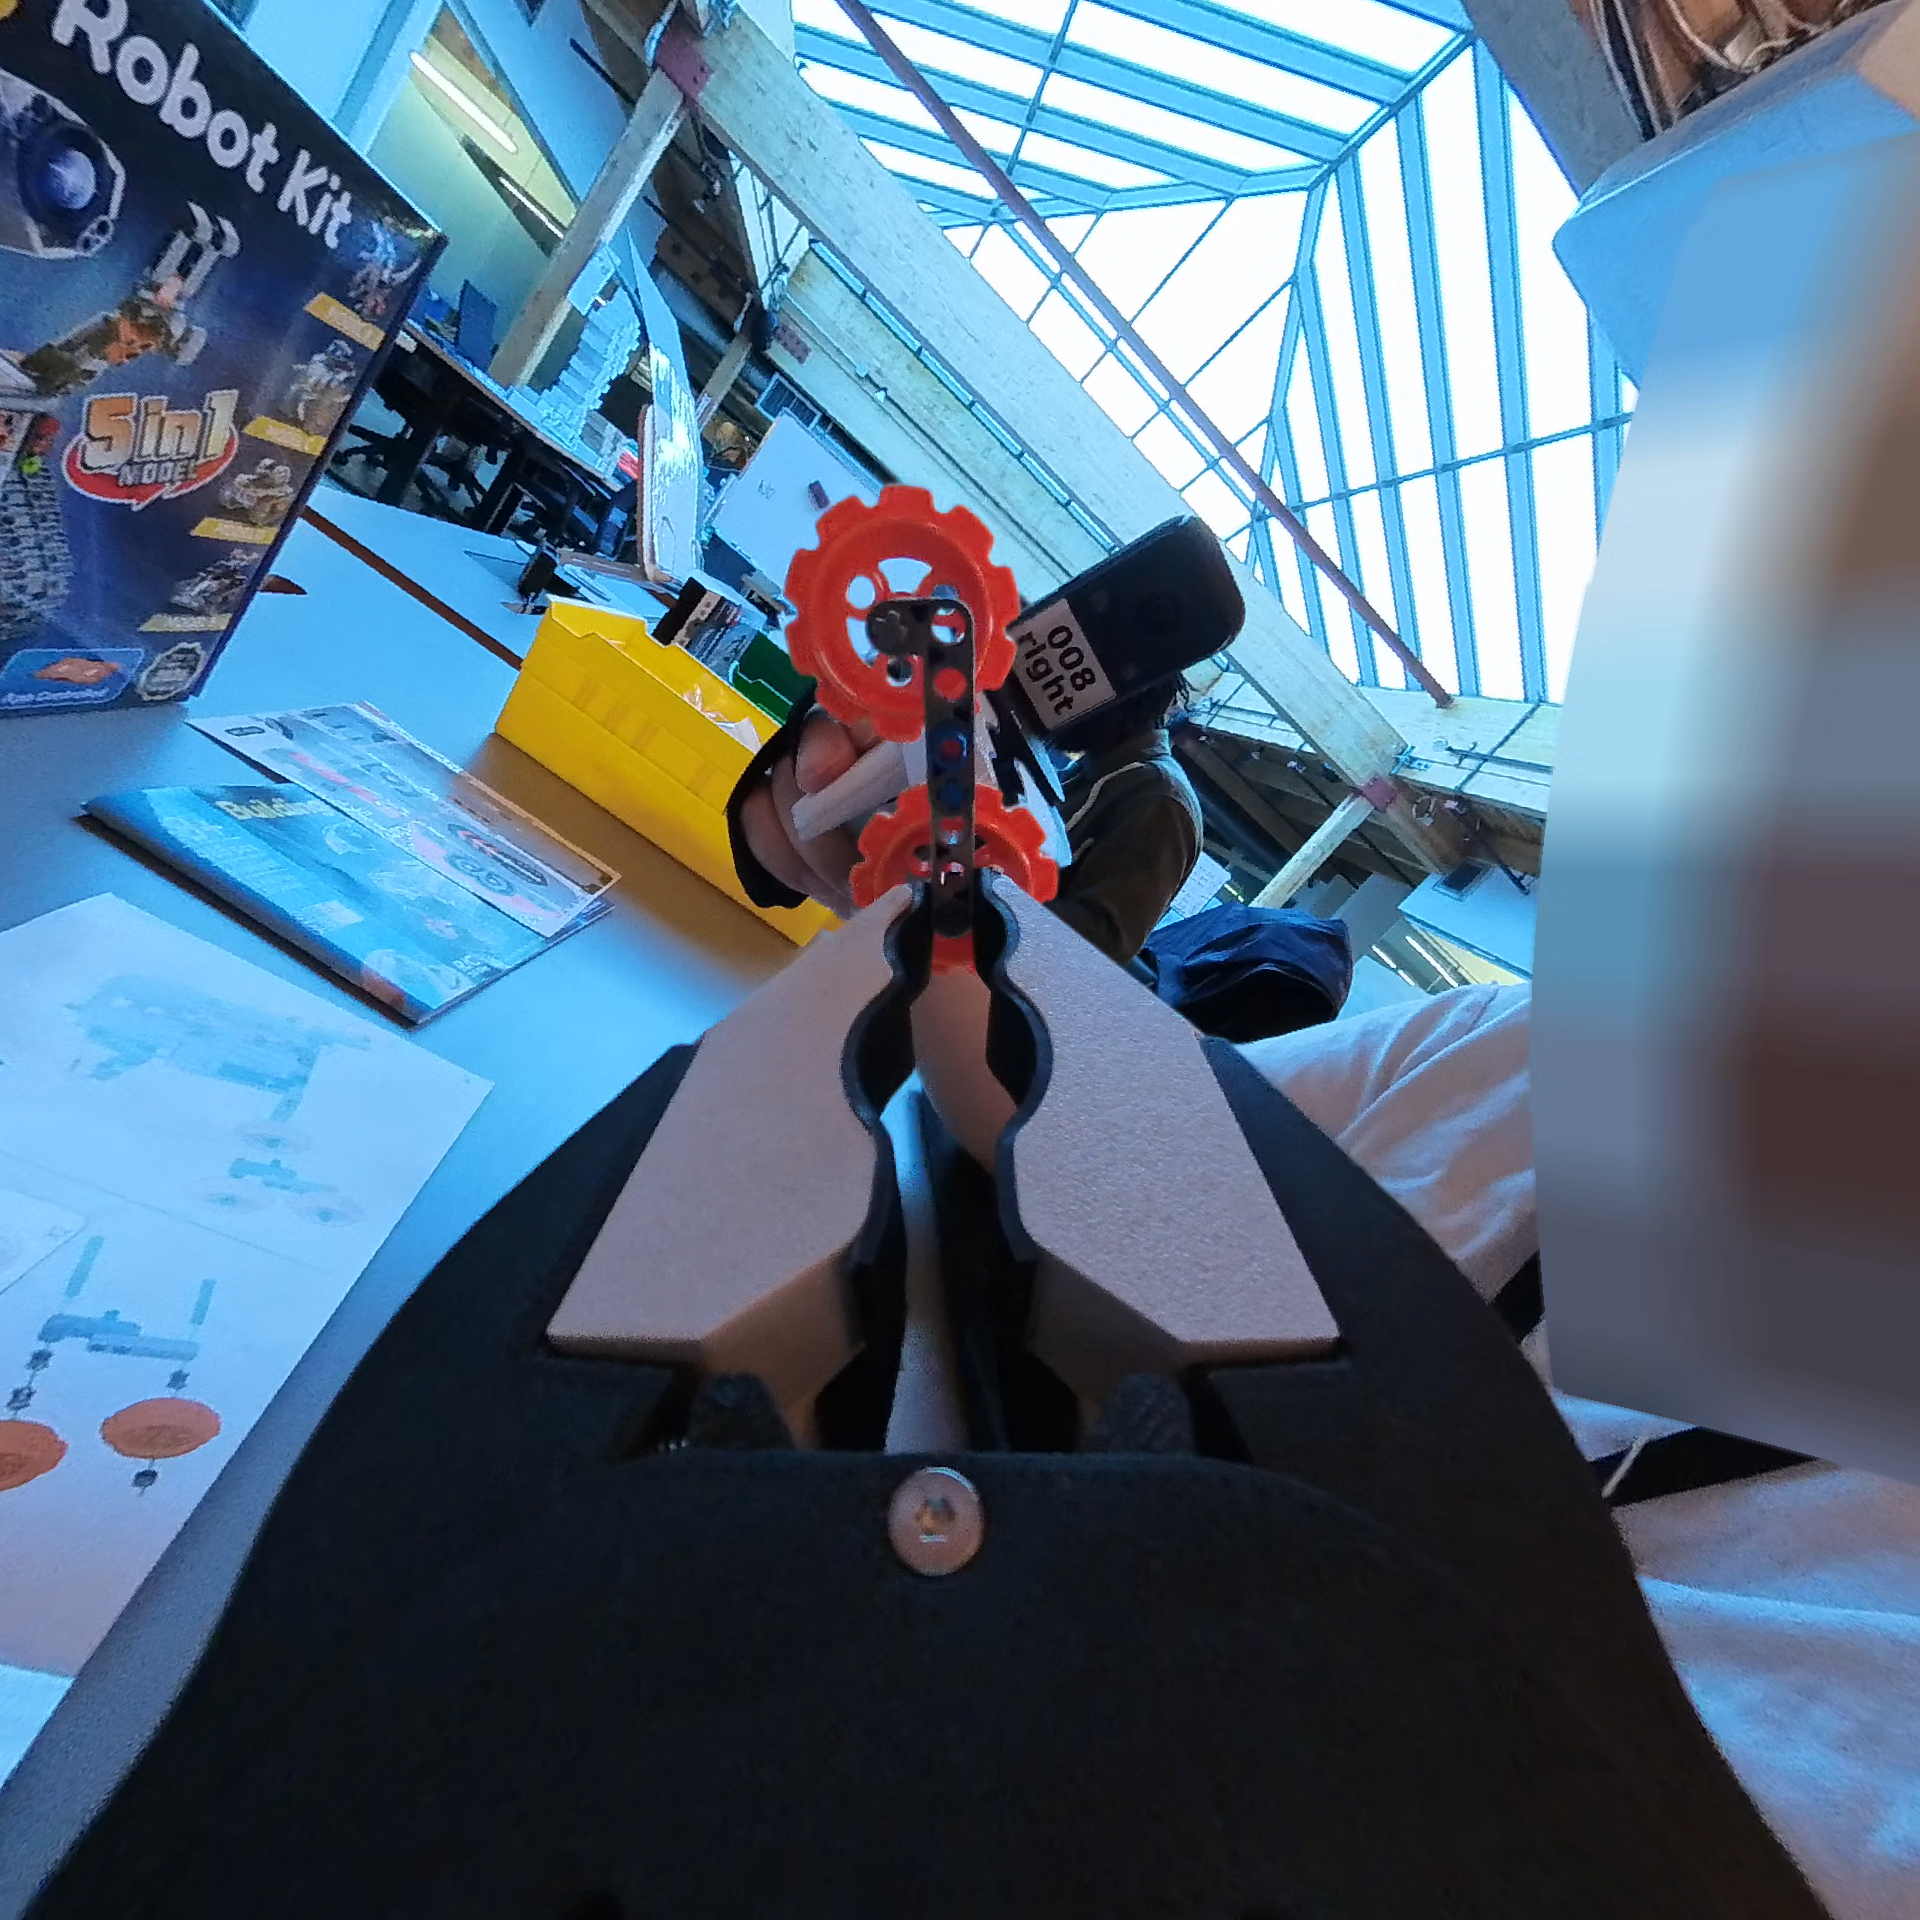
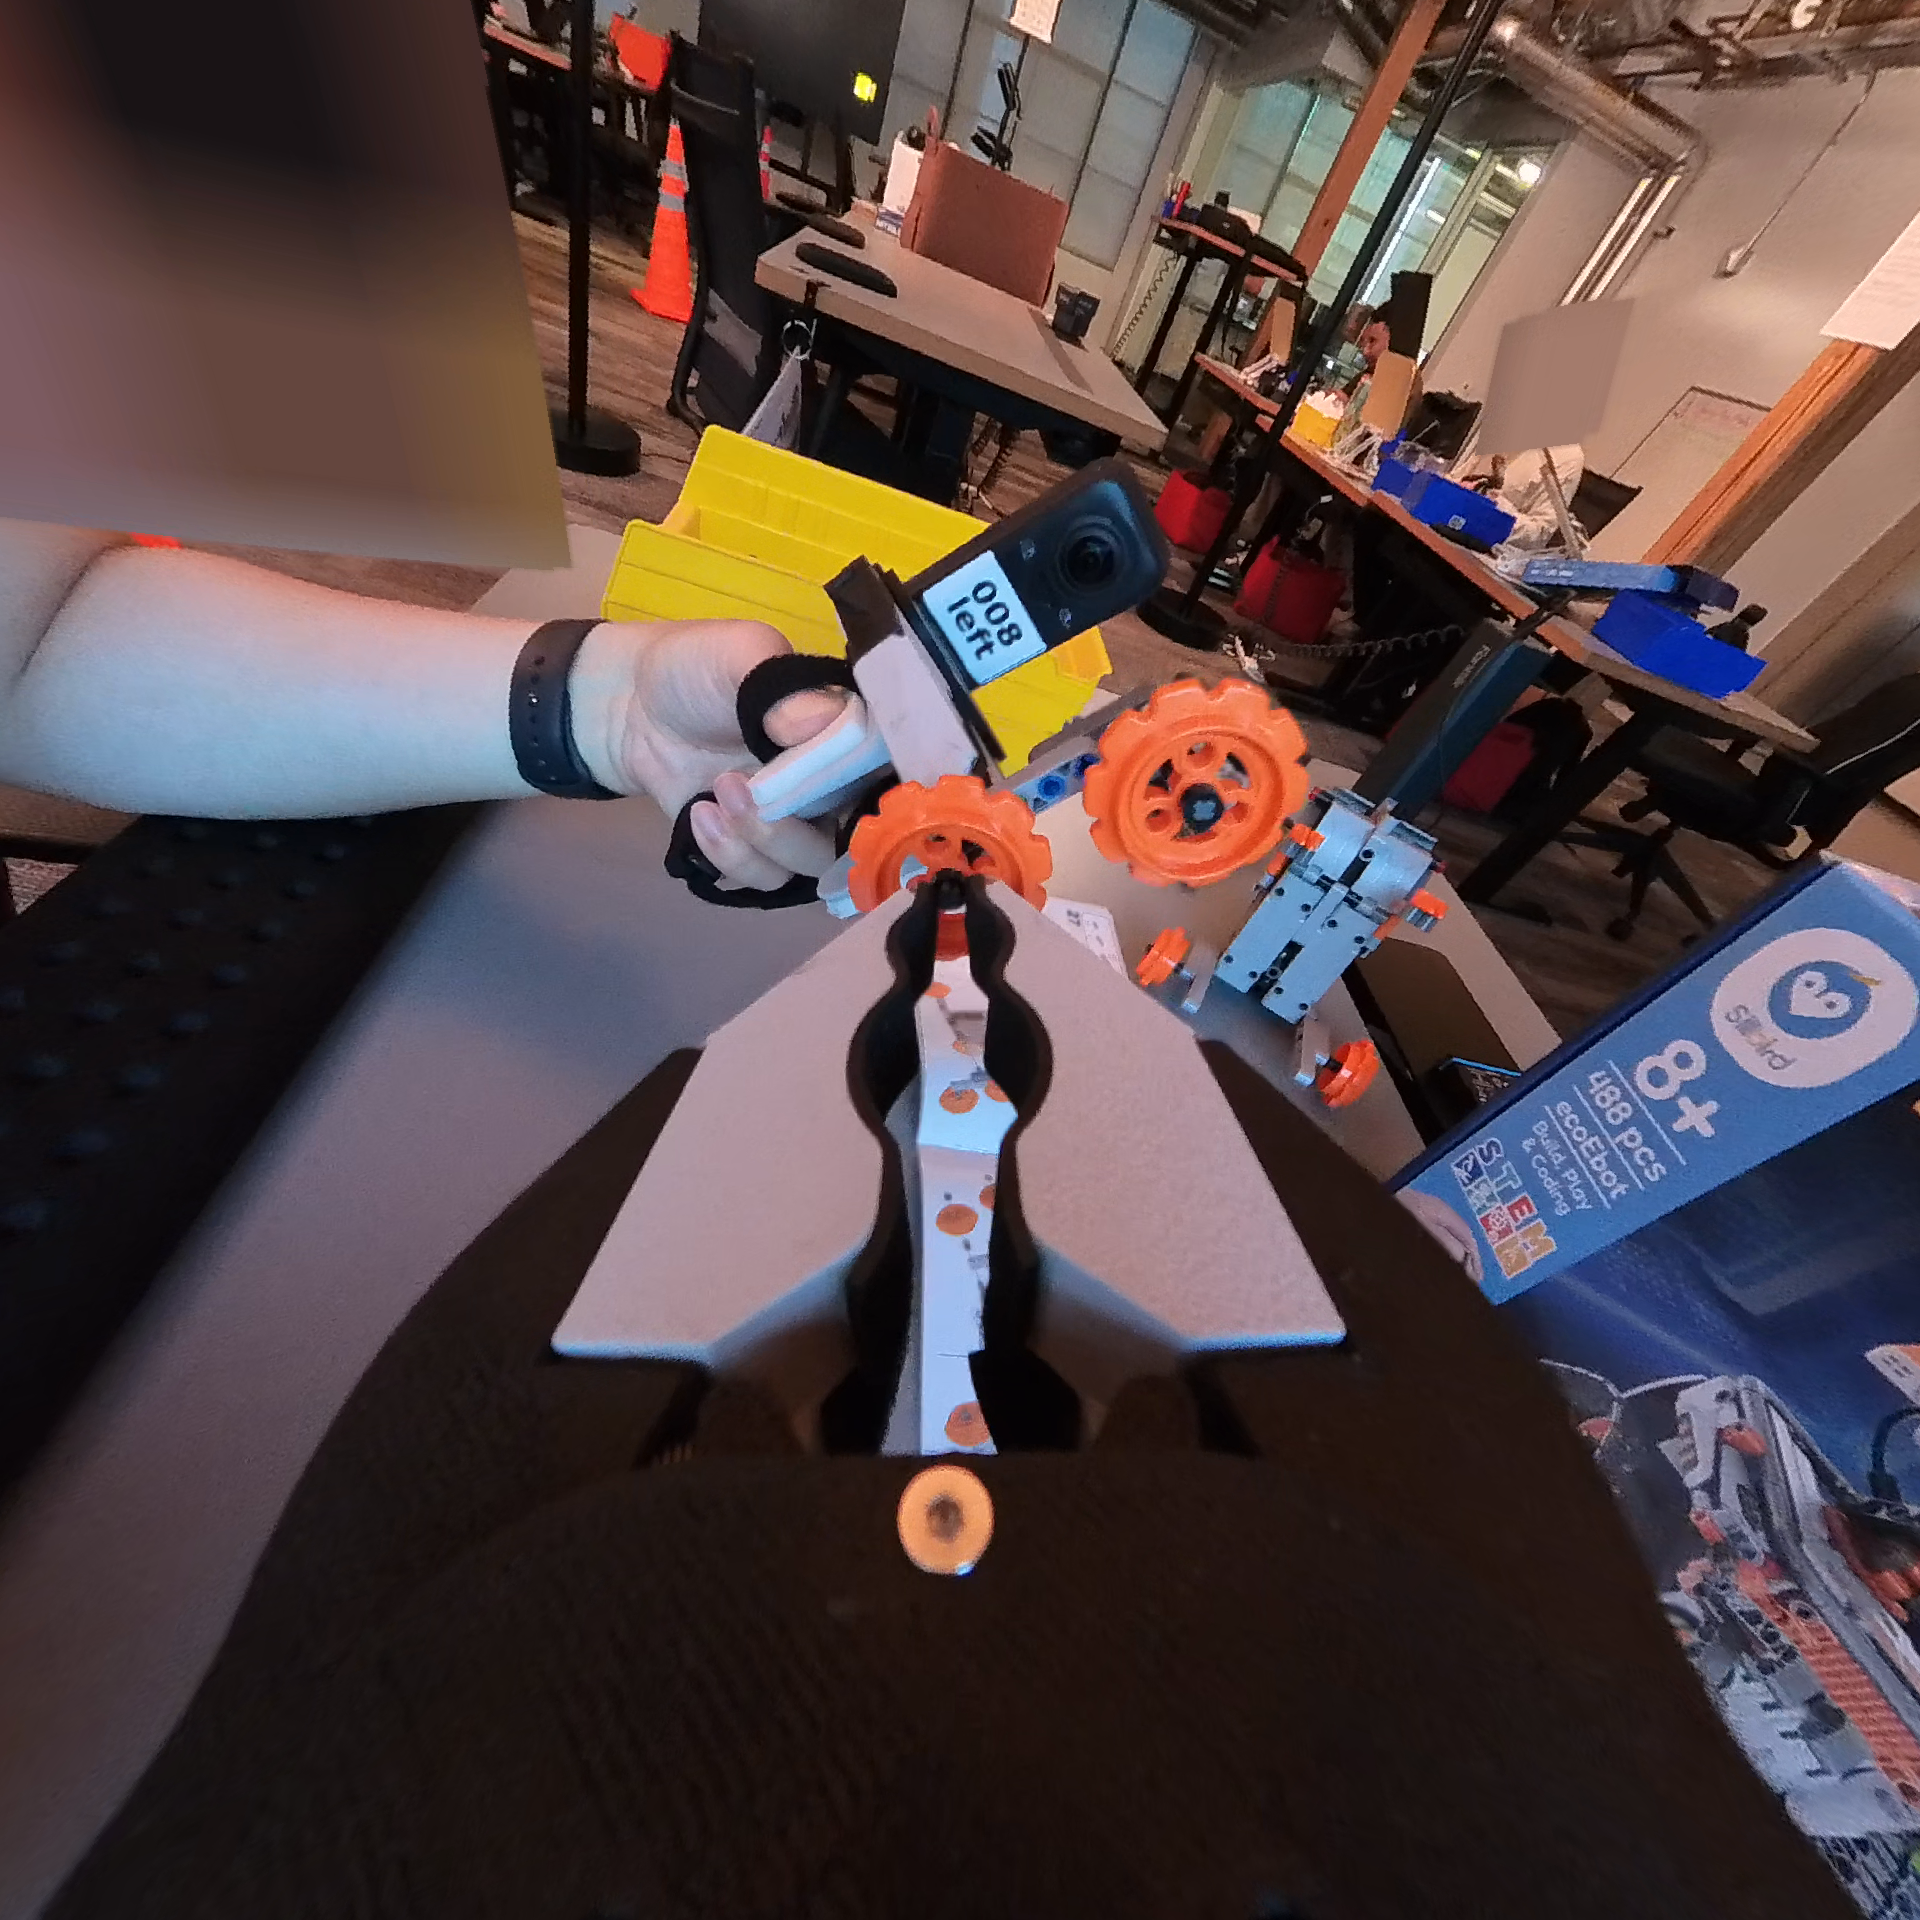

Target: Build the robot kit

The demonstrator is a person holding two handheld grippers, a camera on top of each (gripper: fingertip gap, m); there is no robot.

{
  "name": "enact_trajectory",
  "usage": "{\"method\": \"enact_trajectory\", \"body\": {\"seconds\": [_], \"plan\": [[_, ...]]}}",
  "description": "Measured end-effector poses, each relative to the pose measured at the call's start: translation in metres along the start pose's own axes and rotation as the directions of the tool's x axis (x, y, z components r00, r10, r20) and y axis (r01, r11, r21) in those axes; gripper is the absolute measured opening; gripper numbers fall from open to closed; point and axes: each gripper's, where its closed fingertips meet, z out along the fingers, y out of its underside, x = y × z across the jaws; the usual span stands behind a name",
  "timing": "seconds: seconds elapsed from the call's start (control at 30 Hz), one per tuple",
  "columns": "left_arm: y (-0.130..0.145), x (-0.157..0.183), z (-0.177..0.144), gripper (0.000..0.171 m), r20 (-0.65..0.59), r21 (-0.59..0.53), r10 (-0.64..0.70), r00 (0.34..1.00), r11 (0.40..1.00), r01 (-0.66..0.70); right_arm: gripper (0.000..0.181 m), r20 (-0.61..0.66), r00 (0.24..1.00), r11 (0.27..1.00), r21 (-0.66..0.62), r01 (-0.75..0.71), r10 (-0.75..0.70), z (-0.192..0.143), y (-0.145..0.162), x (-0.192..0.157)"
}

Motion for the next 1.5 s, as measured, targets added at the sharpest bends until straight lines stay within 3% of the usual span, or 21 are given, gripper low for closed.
{"method": "enact_trajectory", "body": {"seconds": [0.17,0.27,0.37,0.43,0.57,0.67,1.03,1.2,1.3,1.4,1.5], "plan": [[-0.008,-0.009,-0.001,0.005,0.153,0.009,0.103,0.983,0.994,-0.106,0.008,-0.057,0.998,1.0,-0.009,0.021,-0.021,0.002,0.007,0.011],[-0.027,-0.009,-0.009,0.005,0.263,0.107,0.159,0.952,0.976,-0.192,0.03,-0.076,0.994,0.994,0.072,-0.077,0.082,-0.003,0.003,0.022],[-0.043,-0.017,-0.025,0.005,0.322,0.25,0.085,0.943,0.953,-0.172,0.056,-0.124,0.979,0.98,0.135,-0.147,0.164,0.002,-0.012,0.03],[-0.047,-0.02,-0.029,0.005,0.288,0.318,0.015,0.957,0.941,-0.111,0.057,-0.237,0.964,0.992,0.067,-0.107,0.12,0.016,-0.009,0.036],[-0.04,-0.025,-0.02,0.005,0.255,0.329,-0.034,0.966,0.943,-0.054,0.051,-0.394,0.919,0.997,-0.052,-0.055,0.03,0.031,0.003,0.044],[-0.035,-0.023,-0.011,0.005,0.24,0.308,-0.021,0.971,0.95,-0.055,0.031,-0.421,0.907,0.995,-0.088,-0.052,0.01,0.028,0.008,0.047],[-0.047,0.012,-0.01,0.002,0.155,0.325,0.156,0.975,0.924,-0.2,0.023,-0.342,0.938,0.997,-0.068,0.031,-0.053,0.001,-0.02,0.042],[-0.048,0.013,-0.012,0.002,0.149,0.318,0.153,0.977,0.928,-0.194,0.023,-0.306,0.929,0.977,-0.106,0.186,-0.21,-0.009,-0.031,0.032],[-0.048,0.008,-0.014,0.01,0.168,0.312,0.144,0.975,0.93,-0.192,0.023,-0.221,0.947,0.97,-0.113,0.214,-0.234,-0.013,-0.032,0.02],[-0.038,-0.003,-0.008,0.035,0.128,0.271,0.044,0.991,0.96,-0.077,0.023,-0.161,0.96,0.973,-0.067,0.219,-0.227,-0.019,-0.041,0.009],[-0.022,-0.001,0.005,0.039,-0.043,0.201,-0.127,0.991,0.97,0.133,0.023,-0.117,0.97,0.977,-0.007,0.215,-0.214,-0.025,-0.053,0.001]]}}
